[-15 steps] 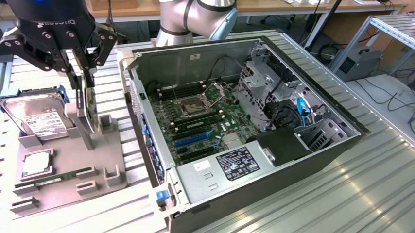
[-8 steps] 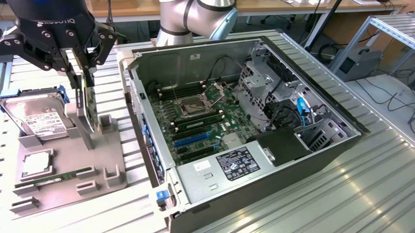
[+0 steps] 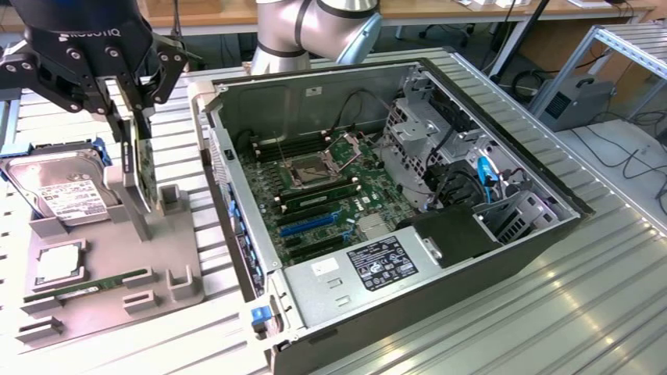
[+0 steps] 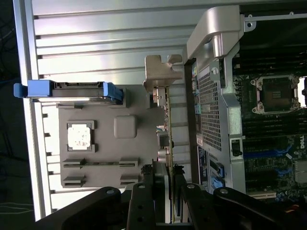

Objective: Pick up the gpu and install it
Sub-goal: 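Pick up the gpu and move the gpu toward the slot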

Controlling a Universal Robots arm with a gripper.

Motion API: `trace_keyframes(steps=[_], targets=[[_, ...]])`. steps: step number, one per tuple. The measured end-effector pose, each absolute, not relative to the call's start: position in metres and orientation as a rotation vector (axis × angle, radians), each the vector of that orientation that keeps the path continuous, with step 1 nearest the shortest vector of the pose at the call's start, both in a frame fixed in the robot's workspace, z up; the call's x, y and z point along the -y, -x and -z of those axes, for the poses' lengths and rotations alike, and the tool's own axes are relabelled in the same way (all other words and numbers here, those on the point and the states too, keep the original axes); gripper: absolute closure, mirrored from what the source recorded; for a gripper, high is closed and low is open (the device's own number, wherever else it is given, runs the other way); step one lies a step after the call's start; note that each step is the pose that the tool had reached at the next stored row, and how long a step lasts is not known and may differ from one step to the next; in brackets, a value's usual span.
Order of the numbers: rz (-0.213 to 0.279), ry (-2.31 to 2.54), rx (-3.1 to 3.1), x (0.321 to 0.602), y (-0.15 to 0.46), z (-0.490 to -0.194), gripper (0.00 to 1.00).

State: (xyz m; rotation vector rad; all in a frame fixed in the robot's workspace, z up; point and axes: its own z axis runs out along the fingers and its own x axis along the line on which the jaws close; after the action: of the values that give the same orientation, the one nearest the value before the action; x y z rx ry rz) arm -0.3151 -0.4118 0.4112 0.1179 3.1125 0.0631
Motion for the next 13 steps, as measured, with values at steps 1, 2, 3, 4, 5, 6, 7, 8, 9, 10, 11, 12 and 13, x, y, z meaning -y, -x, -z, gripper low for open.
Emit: trace_keyframes(steps=[1, 2, 3, 4, 5, 6, 7, 8, 9, 10, 11, 12, 13], targets=[[-0.063, -0.118, -3.112, 0.4118, 0.3151, -0.4113, 0.73], [-0.063, -0.118, -3.112, 0.4118, 0.3151, -0.4115, 0.73], [-0.063, -0.118, -3.112, 0.4118, 0.3151, -0.4116, 0.73], [-0.063, -0.118, -3.112, 0.4118, 0.3151, -0.4119, 0.73], [-0.063, -0.118, -3.112, 0.4118, 0.3151, -0.4124, 0.73], [-0.063, -0.118, -3.112, 0.4118, 0.3151, -0.4126, 0.73], [-0.063, -0.118, -3.112, 0.4118, 0.3151, -0.4127, 0.73], [-0.063, -0.118, -3.112, 0.4118, 0.3151, -0.4129, 0.73], [-0.063, -0.118, -3.113, 0.4118, 0.3151, -0.4132, 0.73], [-0.063, -0.118, -3.112, 0.4118, 0.3151, -0.4135, 0.73], [-0.063, -0.118, -3.112, 0.4118, 0.3151, -0.4137, 0.73], [-0.063, -0.118, -3.112, 0.4118, 0.3151, -0.4139, 0.73], [-0.063, -0.118, -3.112, 0.4118, 0.3151, -0.4141, 0.73]])
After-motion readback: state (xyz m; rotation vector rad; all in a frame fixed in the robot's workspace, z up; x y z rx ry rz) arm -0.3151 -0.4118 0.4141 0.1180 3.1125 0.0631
